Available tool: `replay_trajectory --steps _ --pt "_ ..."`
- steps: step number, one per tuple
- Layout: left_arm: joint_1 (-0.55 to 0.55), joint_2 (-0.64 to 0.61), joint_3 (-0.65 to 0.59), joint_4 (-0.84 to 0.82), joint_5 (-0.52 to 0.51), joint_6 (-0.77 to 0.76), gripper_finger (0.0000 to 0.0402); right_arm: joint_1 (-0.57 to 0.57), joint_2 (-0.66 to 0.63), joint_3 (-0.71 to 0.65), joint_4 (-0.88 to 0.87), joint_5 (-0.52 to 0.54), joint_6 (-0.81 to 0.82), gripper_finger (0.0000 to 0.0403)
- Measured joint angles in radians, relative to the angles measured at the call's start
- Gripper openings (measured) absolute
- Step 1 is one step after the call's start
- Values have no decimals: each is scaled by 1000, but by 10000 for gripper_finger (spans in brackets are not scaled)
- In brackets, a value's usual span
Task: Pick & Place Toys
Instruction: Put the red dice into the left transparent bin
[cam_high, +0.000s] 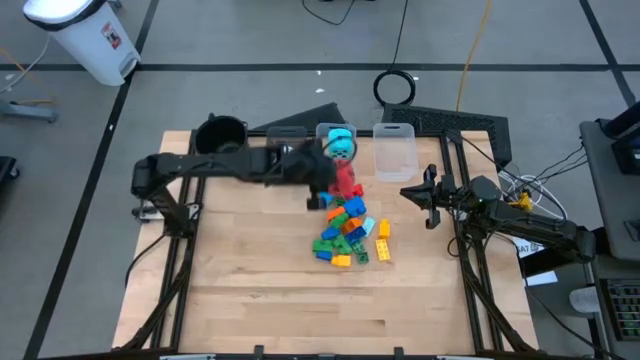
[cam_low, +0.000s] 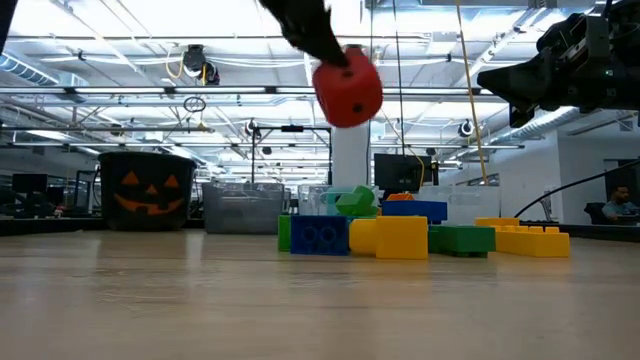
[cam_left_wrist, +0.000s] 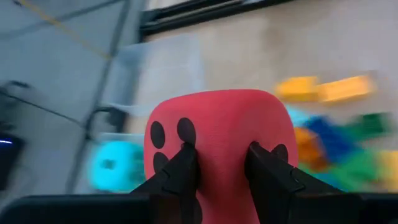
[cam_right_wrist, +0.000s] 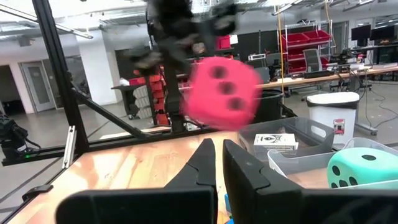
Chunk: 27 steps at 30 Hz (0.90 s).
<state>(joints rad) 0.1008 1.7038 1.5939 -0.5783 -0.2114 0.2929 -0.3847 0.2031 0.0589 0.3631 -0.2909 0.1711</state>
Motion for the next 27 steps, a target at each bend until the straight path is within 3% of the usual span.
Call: replay_trajectory --steps 6,14,27 --pt "127 74 -8 59 61 201 116 0 4 0 10 0 0 4" --pt "214 224 -9 118 9 346 116 0 19 0 2 1 0 4" --pt "255 304 -9 175 0 377 113 0 21 0 4 0 0 4"
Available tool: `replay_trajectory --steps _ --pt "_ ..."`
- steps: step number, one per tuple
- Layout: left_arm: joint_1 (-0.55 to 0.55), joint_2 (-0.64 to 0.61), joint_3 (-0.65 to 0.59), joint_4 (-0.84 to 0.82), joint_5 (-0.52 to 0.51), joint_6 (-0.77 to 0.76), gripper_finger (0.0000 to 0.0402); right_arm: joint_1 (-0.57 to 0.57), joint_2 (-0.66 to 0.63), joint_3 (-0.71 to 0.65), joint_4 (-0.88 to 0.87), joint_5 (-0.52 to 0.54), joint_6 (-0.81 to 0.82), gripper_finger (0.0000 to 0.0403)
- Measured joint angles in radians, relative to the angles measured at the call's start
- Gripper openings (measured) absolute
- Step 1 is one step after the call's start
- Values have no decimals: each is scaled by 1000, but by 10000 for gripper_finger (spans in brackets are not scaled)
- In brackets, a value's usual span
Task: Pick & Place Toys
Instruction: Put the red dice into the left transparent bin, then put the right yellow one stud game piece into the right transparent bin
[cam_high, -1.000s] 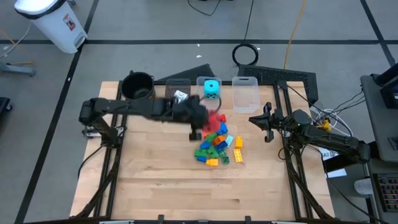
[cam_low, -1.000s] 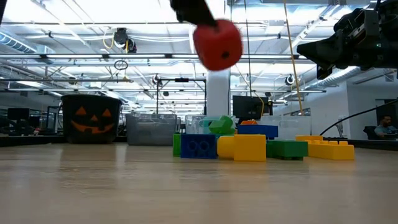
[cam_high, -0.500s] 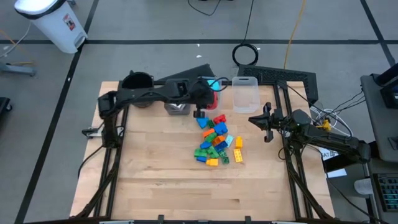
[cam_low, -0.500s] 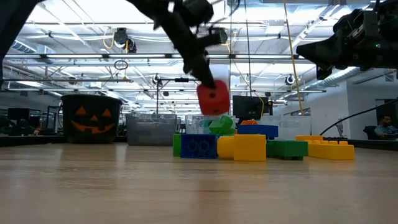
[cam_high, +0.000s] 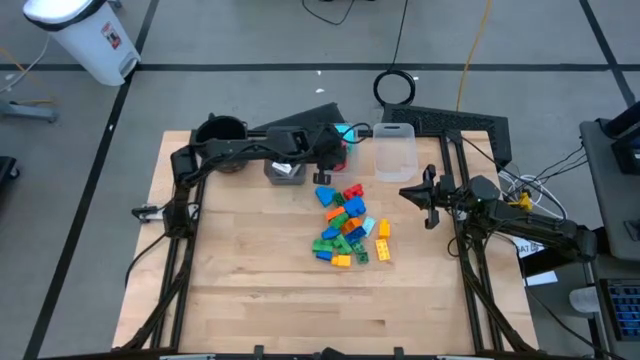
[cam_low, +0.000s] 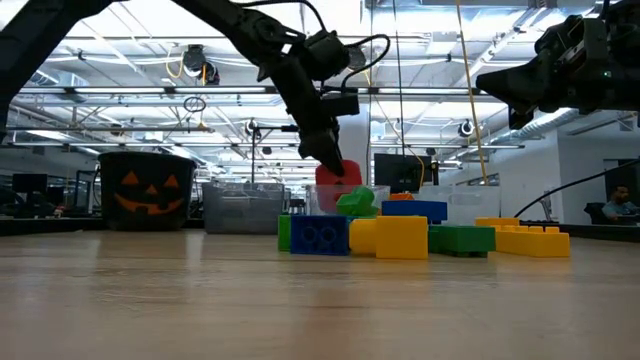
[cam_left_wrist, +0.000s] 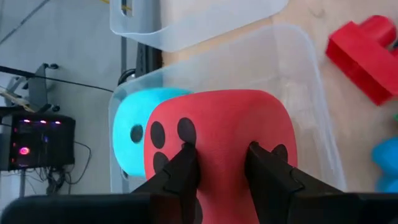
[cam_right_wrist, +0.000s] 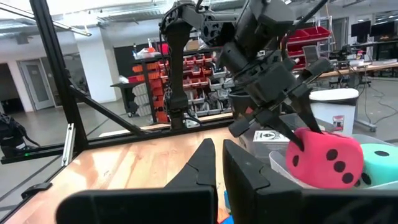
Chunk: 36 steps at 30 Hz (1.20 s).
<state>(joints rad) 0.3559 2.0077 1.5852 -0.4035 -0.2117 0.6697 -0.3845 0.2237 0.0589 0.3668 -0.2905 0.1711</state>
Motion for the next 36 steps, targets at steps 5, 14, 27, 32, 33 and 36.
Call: replay_trajectory --steps 5,14,27,32,33,36 --pt "-13 4 0 17 -38 -34 233 0 0 0 1 0 0 4" --pt "-62 2 13 26 -121 -48 372 0 0 0 2 0 0 4" --pt "-128 -493 27 -247 10 -364 284 0 0 0 2 0 0 4" --pt "-139 -737 16 -496 266 -433 278 0 0 0 2 0 0 4" --pt "-149 -777 -2 -532 304 -434 279 0 0 0 2 0 0 4" --pt "-194 -910 -124 -508 367 -445 283 0 0 0 1 0 0 4"
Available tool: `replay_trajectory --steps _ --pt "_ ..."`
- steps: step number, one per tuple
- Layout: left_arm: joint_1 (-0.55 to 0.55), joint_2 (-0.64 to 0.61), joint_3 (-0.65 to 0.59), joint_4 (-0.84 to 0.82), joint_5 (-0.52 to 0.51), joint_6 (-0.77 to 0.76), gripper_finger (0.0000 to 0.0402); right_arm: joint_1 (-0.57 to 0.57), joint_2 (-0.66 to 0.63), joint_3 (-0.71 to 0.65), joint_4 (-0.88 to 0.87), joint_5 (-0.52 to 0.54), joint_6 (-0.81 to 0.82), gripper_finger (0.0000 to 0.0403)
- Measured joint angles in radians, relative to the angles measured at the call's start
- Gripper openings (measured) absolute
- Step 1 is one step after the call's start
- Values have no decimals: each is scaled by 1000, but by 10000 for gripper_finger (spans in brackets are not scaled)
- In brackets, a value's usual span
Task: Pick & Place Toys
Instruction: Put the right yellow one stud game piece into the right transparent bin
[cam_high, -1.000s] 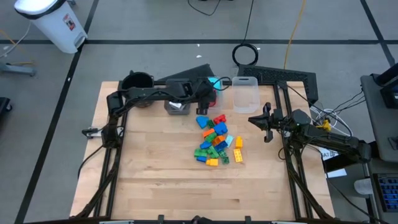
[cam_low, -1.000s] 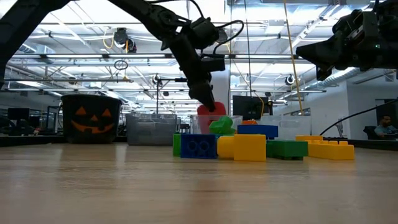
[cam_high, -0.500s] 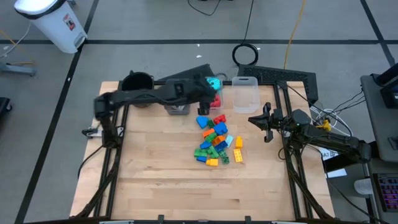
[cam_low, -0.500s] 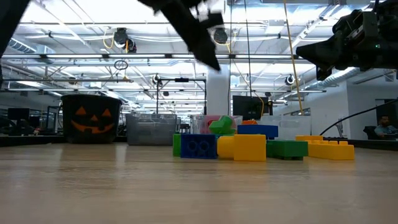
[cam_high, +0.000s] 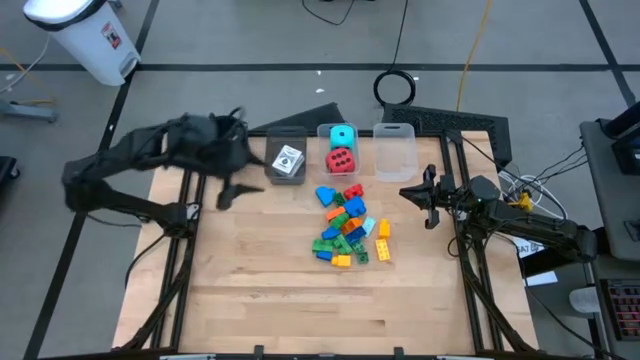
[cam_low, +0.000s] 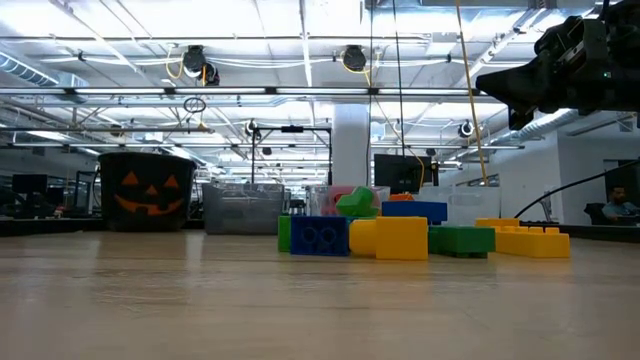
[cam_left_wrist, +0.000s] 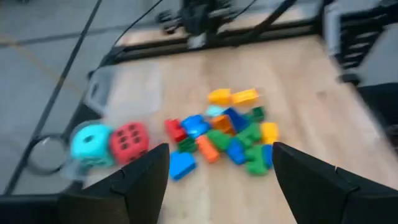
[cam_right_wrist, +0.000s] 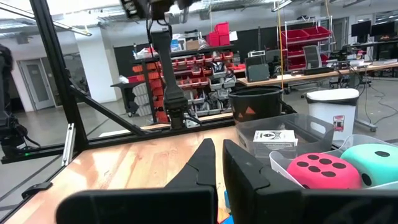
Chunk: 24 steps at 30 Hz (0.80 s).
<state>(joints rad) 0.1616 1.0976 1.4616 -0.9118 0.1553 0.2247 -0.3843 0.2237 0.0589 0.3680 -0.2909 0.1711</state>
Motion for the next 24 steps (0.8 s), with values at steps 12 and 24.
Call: replay_trajectory --steps 12,24 --pt "-141 -527 -822 570 -253 -237 280 0 0 0 0 0 0 4" --pt "-141 -842 -1115 709 -479 -290 292 0 0 0 0 0 0 4"
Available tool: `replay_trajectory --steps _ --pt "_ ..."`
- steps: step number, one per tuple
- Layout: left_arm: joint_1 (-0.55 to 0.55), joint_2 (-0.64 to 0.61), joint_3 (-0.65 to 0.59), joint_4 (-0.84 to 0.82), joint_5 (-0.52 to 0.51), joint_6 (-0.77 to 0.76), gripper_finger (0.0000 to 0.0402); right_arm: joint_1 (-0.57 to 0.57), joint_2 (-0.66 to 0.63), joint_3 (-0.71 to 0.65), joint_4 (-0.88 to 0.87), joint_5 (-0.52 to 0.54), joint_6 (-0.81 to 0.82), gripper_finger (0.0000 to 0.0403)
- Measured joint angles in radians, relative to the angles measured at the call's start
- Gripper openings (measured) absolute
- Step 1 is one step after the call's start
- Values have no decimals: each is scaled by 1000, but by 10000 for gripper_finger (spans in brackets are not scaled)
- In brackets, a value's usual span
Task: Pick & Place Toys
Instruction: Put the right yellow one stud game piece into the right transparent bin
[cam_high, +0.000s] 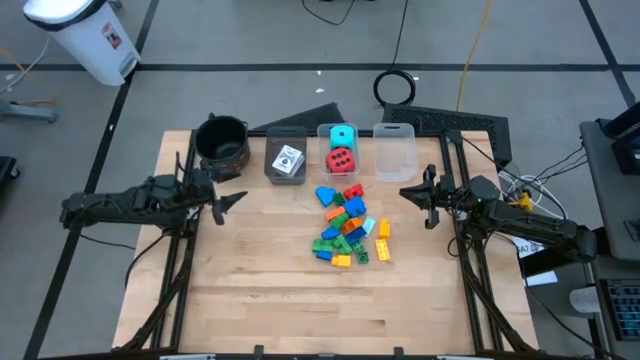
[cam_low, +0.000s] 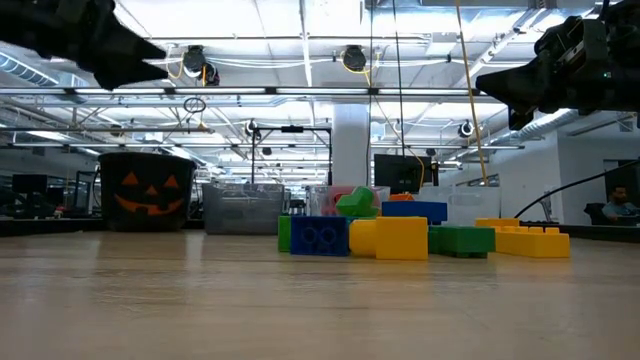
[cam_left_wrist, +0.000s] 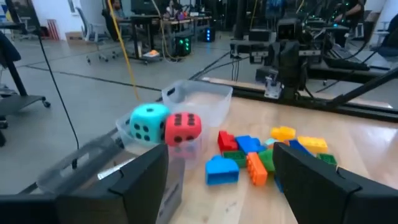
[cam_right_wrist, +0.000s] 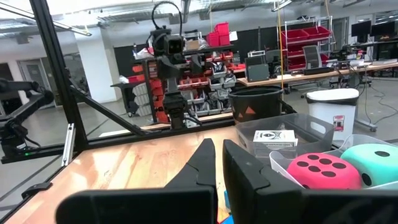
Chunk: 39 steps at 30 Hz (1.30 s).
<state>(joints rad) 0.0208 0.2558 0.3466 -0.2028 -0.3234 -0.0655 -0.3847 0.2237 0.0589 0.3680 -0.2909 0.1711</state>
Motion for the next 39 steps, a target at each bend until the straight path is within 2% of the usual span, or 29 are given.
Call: replay_trajectory --steps 7,12,18,26,33,39 --pt "0 -140 -137 53 -15 -21 292 0 0 0 1 0 0 4" --pt "0 -204 -186 77 -18 -50 292 0 0 0 1 0 0 4" --pt "0 -214 -209 139 -11 -42 292 0 0 0 1 0 0 4" --pt "0 -225 -296 337 -18 -21 292 0 0 0 4 0 0 4" --pt "1 -239 -333 317 -44 -49 292 0 0 0 17 0 -4 4" --pt "1 -235 -331 299 -44 -5 292 0 0 0 8 0 38 4"
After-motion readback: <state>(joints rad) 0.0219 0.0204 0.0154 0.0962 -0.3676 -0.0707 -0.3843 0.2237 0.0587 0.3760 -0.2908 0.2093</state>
